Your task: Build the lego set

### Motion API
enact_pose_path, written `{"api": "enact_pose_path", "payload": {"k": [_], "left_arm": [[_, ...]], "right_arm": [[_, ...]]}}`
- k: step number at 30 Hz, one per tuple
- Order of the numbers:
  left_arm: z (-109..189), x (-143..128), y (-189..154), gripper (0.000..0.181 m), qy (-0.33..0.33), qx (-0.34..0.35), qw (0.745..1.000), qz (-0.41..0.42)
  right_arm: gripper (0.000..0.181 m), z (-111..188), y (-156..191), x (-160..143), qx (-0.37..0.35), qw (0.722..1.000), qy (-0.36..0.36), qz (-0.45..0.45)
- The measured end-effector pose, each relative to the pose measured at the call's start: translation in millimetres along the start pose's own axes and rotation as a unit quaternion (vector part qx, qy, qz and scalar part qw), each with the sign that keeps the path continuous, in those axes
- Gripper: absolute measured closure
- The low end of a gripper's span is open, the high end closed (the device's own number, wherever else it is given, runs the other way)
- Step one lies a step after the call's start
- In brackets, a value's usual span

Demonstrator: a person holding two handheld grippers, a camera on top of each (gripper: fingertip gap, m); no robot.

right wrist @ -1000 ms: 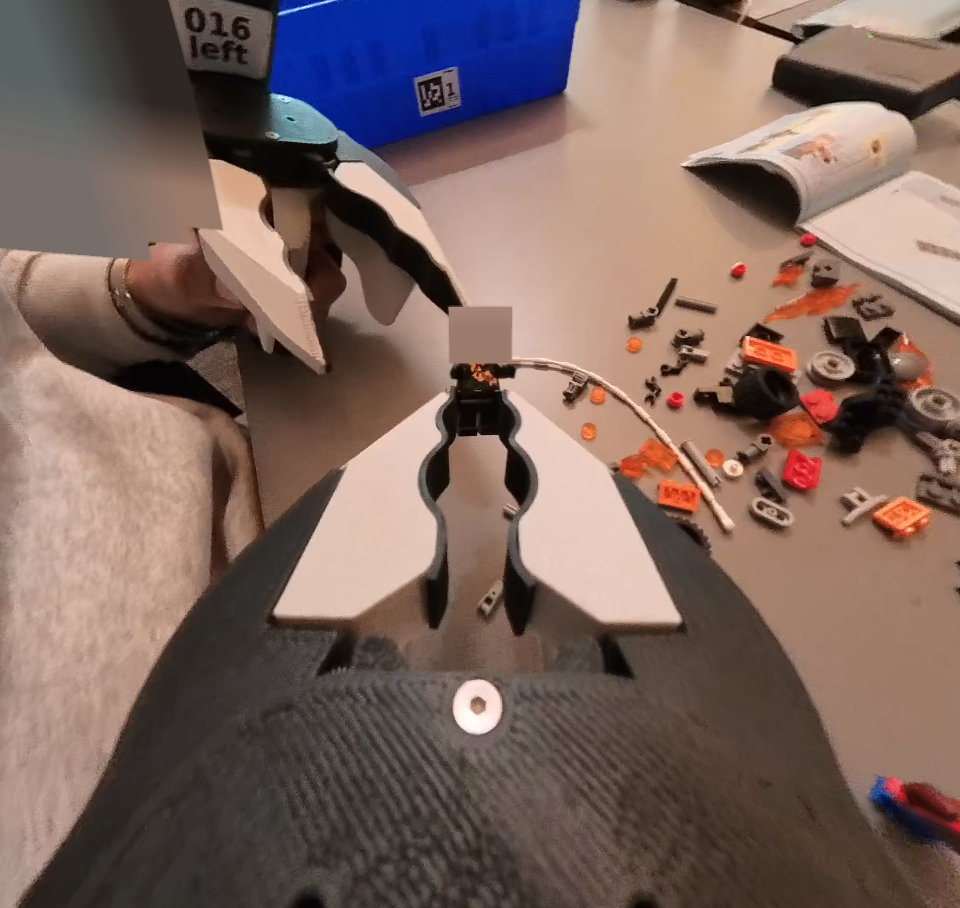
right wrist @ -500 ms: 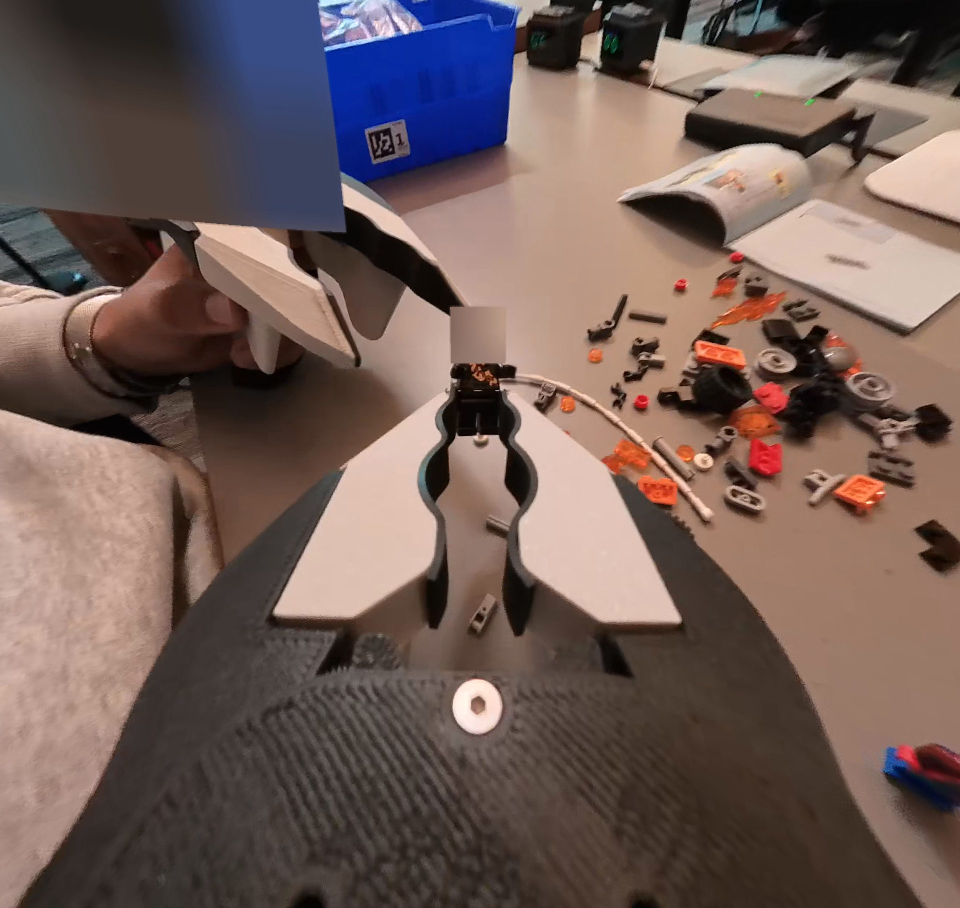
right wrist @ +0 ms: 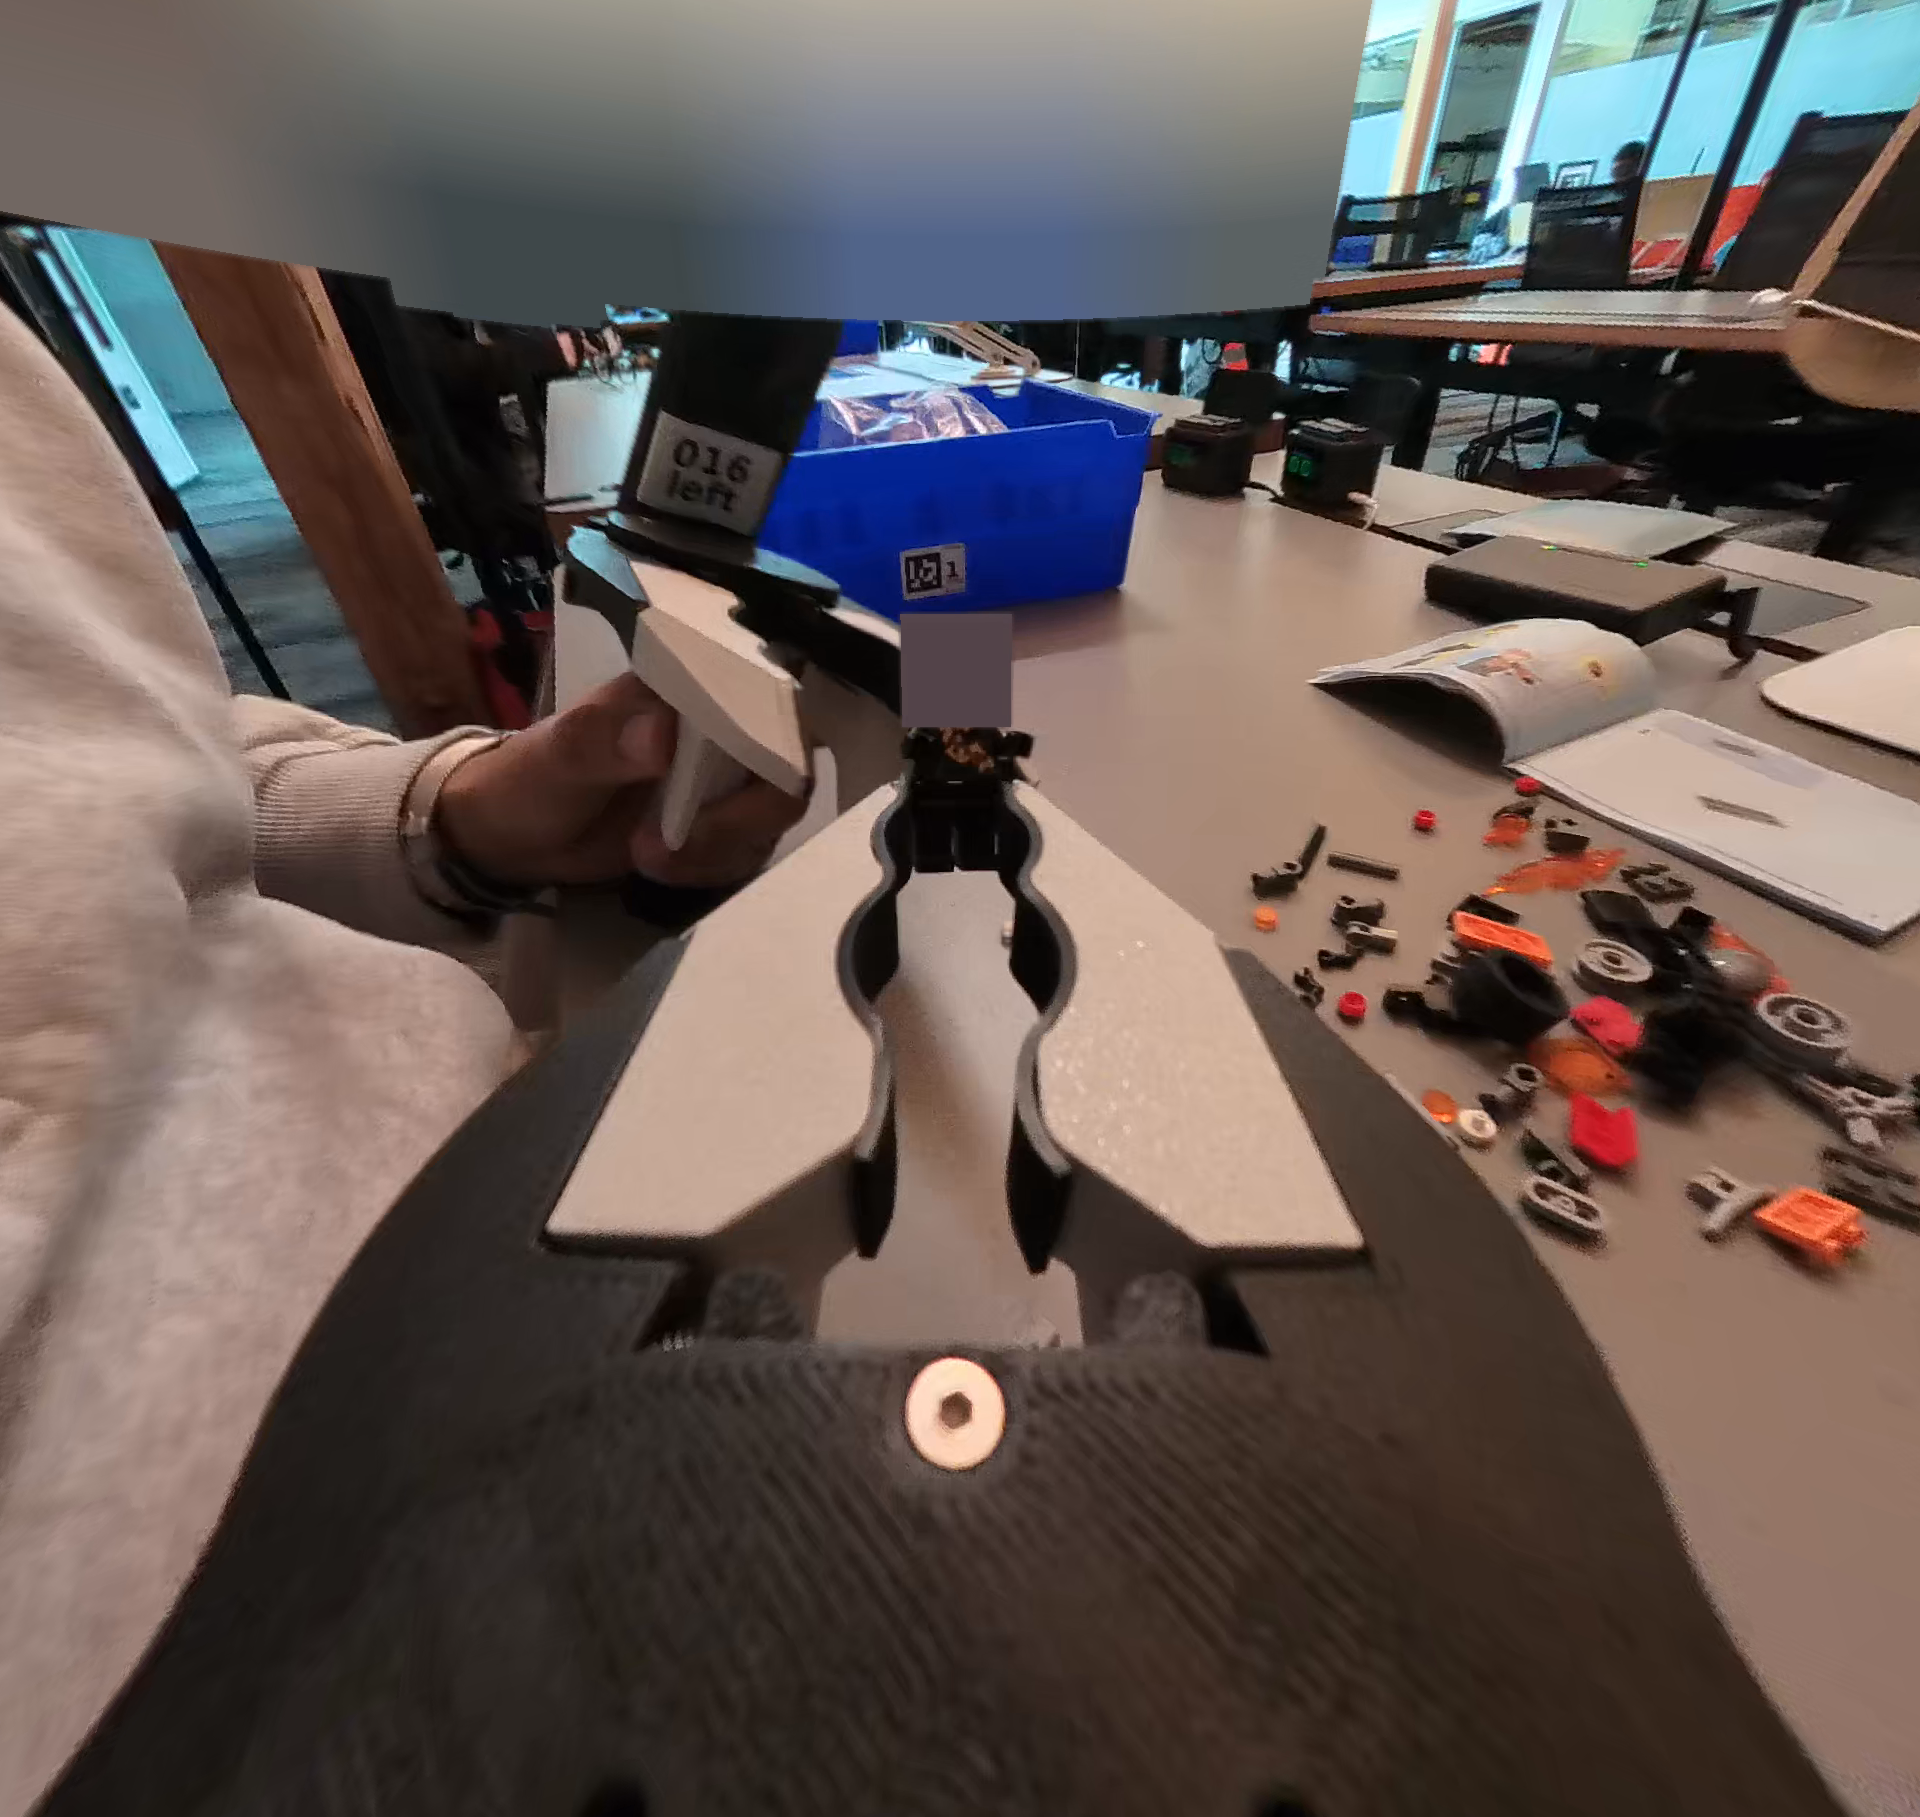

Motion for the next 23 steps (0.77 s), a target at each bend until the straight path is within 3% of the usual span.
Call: {"api": "enact_pose_path", "payload": {"k": [6, 10, 19, 23], "left_arm": [[-2.3, 5.7, -8.3, 0.134, -0.052, -0.06, 0.996, 0.042], [0.3, 8.6, -11.2, 0.15, -0.075, -0.096, 0.991, 0.06], [5.7, 13.0, -7.2, 0.15, -0.102, -0.113, 0.984, 0.095], [6.7, 12.9, -6.4, 0.159, -0.103, -0.117, 0.983, 0.1]], "right_arm": [[0.168, -5.8, 11.7, 6.5, 0.048, 0.997, -0.039, -0.046], [0.167, -9.0, 11.8, 5.2, 0.054, 0.997, -0.031, -0.054], [0.167, -12.0, 14.5, 3.1, 0.06, 0.997, -0.02, -0.045], [0.167, -13.4, 16.5, 1.9, 0.051, 0.998, -0.016, -0.027]]}}
Point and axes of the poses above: each gripper's, where its closed fingertips meet, z back along the fingers, x out of its top, y = z × x across the jaws, the point moved 4 cm from there along z, back along the fingers, and after that the axes turned 4 degrees about -z, right-handed, at the moved point
